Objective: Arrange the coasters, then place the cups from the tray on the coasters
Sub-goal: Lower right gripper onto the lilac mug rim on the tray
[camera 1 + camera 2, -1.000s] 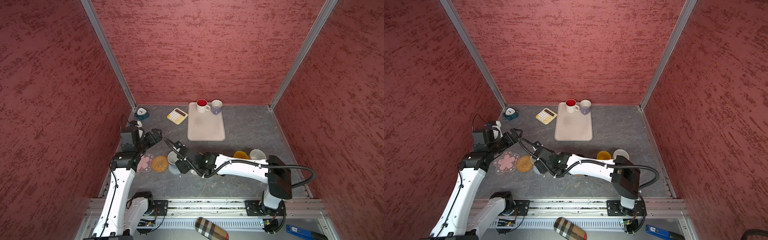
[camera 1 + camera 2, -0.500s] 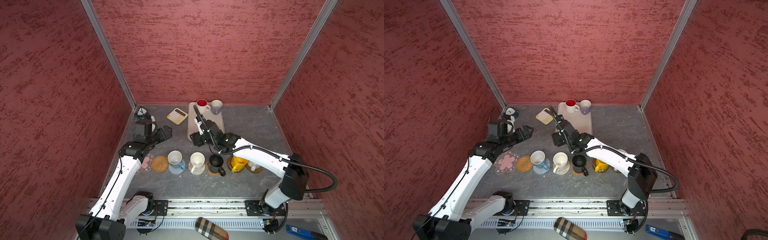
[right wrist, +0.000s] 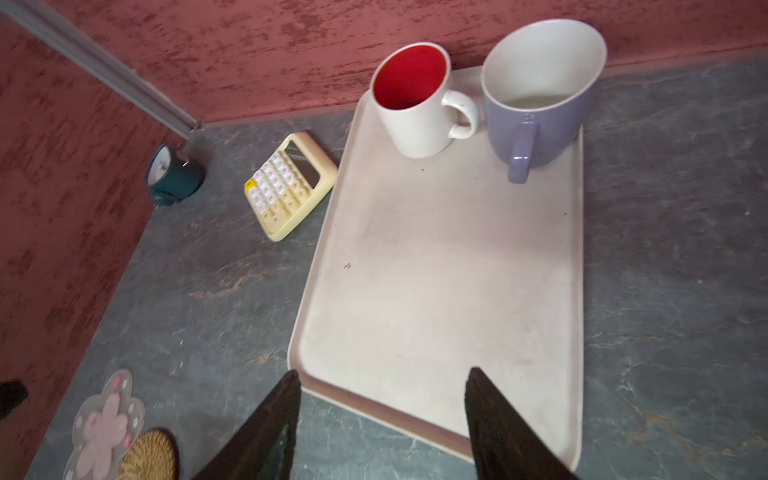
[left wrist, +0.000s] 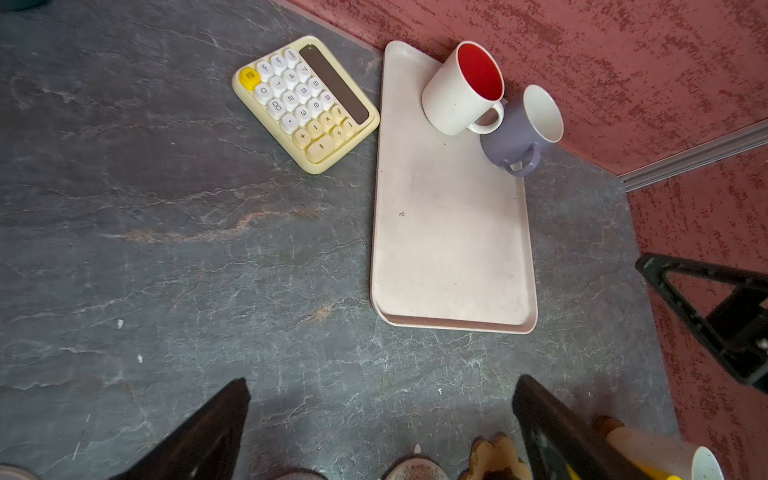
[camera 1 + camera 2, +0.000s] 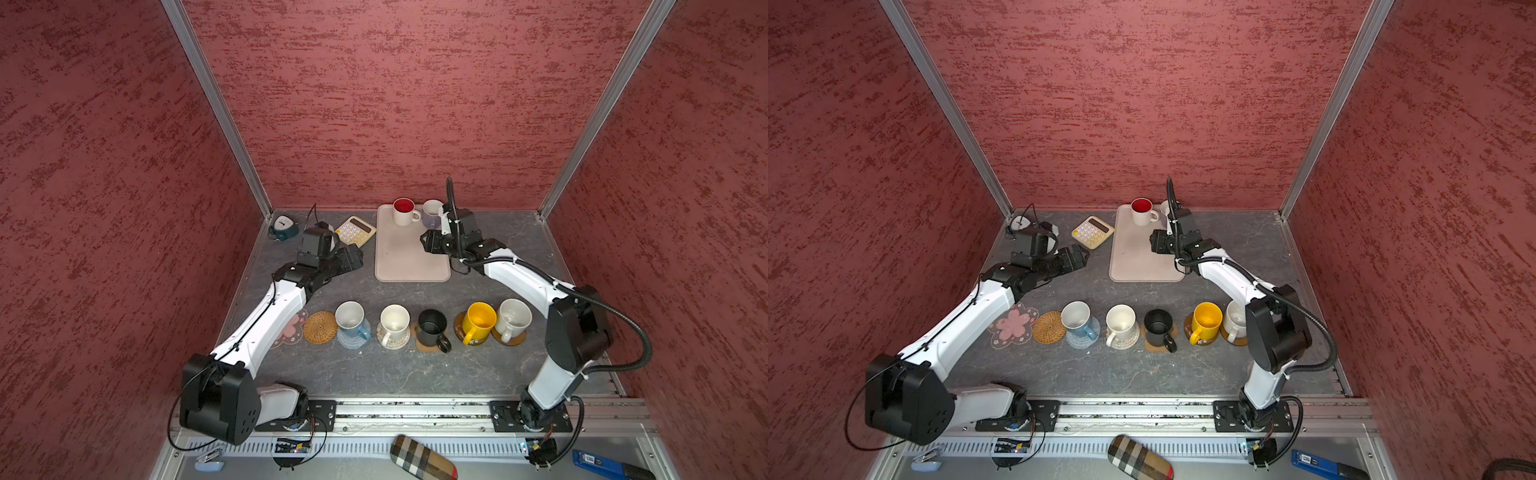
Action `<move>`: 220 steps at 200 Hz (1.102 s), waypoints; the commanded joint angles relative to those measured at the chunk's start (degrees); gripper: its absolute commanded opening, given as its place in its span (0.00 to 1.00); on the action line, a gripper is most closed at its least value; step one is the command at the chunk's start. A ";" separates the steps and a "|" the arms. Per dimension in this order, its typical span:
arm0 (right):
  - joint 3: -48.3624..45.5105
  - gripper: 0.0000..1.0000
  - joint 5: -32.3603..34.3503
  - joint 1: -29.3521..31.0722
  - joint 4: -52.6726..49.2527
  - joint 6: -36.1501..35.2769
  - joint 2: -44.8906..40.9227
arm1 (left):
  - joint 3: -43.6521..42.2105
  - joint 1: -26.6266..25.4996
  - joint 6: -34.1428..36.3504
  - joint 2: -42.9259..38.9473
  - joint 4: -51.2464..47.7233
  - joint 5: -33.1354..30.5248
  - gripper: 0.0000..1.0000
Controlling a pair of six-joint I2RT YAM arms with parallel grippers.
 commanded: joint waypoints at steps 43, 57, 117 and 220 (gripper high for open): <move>18.01 0.58 6.24 -4.82 -3.48 -1.06 16.11 | 3.47 -2.69 3.05 4.15 6.03 -3.08 0.99; 22.40 0.58 7.67 -5.35 -4.73 -1.75 19.79 | 3.40 -2.83 3.52 5.62 7.25 -3.60 0.99; 40.18 0.54 11.87 -6.84 -9.50 -4.30 33.62 | 1.99 -2.95 3.39 10.03 13.28 -4.62 1.00; 53.78 0.47 13.15 -7.72 -12.34 -4.59 44.61 | 2.91 -2.88 4.93 10.39 13.44 -5.69 0.99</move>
